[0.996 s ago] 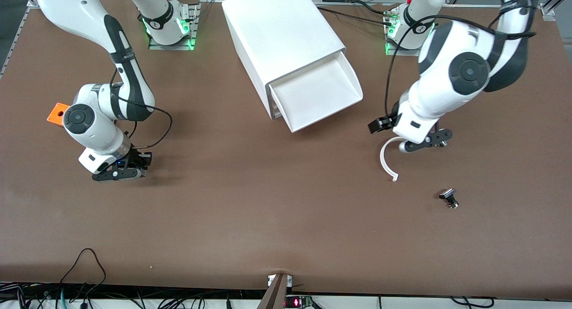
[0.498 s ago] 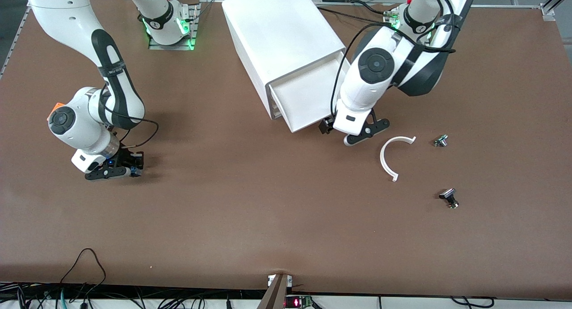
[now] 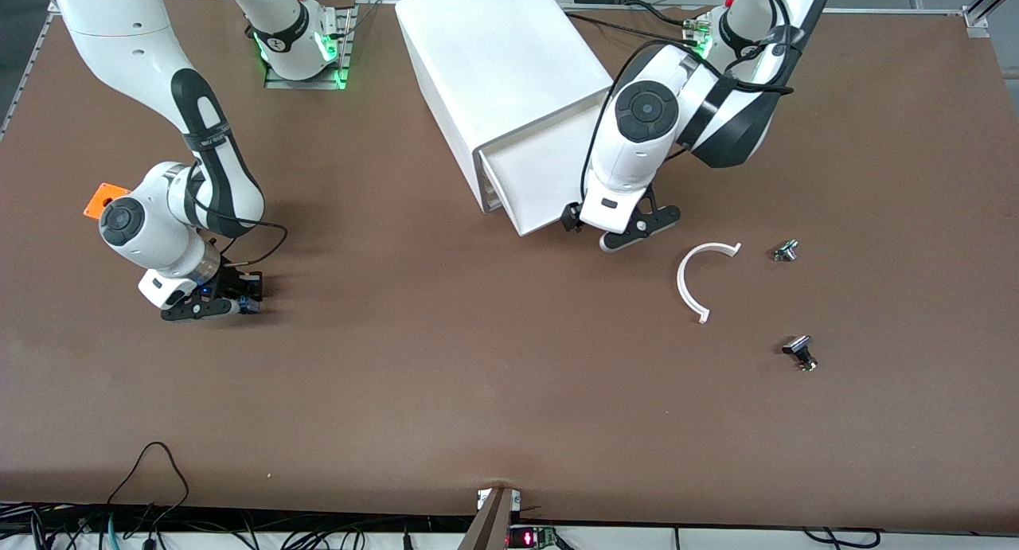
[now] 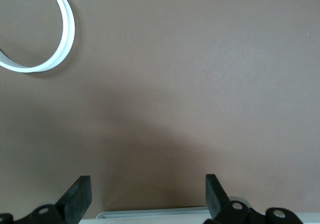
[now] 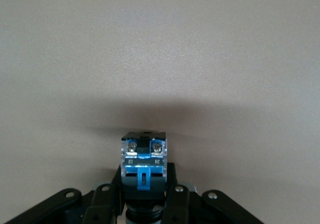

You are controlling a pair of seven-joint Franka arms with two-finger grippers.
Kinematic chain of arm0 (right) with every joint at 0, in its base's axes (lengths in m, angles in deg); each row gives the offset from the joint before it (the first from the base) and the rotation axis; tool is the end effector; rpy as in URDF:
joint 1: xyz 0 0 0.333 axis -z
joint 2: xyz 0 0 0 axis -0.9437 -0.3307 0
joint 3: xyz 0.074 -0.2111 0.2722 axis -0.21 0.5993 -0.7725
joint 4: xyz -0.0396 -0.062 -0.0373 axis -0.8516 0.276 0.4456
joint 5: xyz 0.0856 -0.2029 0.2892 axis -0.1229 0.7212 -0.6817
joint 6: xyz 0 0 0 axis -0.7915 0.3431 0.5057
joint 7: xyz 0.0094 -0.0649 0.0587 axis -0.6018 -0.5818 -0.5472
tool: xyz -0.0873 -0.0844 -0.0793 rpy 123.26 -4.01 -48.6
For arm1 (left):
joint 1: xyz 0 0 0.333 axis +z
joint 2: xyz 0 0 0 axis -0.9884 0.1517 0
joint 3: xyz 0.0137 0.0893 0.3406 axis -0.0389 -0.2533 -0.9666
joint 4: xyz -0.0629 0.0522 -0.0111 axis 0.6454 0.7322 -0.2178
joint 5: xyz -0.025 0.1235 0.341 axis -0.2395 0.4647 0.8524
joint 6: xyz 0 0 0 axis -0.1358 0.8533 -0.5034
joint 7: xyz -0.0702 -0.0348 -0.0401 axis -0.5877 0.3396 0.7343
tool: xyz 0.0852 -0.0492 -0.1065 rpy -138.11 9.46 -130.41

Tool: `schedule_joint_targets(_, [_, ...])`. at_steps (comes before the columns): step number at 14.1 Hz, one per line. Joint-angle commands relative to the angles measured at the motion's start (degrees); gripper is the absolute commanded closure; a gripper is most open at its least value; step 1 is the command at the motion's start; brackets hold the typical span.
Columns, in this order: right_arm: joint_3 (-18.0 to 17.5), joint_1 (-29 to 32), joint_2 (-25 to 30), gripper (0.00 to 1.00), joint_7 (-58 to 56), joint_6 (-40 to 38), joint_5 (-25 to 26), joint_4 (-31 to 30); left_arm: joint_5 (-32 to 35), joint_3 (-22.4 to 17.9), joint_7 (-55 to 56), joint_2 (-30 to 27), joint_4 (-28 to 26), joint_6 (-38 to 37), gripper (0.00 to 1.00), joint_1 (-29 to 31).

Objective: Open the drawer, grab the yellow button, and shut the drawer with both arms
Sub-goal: 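Push the drawer closed with the left gripper, then lower the button onto the table with the right gripper and release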

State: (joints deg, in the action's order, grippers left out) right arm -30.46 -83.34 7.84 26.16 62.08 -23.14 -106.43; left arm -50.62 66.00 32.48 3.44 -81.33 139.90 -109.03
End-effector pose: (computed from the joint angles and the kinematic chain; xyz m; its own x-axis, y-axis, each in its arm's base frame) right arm 0.6080 -0.0124 0.2015 0.9870 0.1417 0.0756 0.1425 -0.9898 -0.0061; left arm 0.5029 -0.3535 0.3831 0.8972 0.4350 -0.0762 0.4347 -0.9003 -0.0205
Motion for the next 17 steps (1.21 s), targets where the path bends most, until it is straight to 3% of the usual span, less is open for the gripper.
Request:
schedule_joint_targets(1, [-0.66,0.53,0.29,0.5,-1.77,0.75,-1.7,0.03,1.62,0.46,3.72,-1.24,-1.63,1.06,0.0,-0.28])
schedule_joint_targets(4, [-0.66,0.18,0.99,0.24,-0.98,0.22,-1.7,0.91,1.45,4.49,4.53,-2.81,-2.95,-1.04,0.0,0.33])
schedule_joint_targets(5, [-0.66,0.18,1.87,0.0,-1.24,0.13,-1.7,1.0,1.01,6.6,5.48,-3.08,-3.04,-3.05,0.0,0.25])
schedule_joint_targets(9, [-0.67,-0.53,7.31,0.0,-0.8,-2.41,-1.7,0.91,0.57,11.79,7.69,-3.79,-2.95,-5.88,0.0,0.25])
schedule_joint_targets(13, [-0.58,-0.61,13.11,0.0,-0.89,-8.2,-0.13,1.61,0.57,13.56,7.69,-3.26,-3.13,-6.06,0.0,-0.2])
schedule_joint_targets(17, [-0.49,-0.7,15.06,0.0,-0.54,-17.68,0.93,6.96,0.48,13.65,7.69,-2.74,-3.13,-6.06,0.0,-1.07])
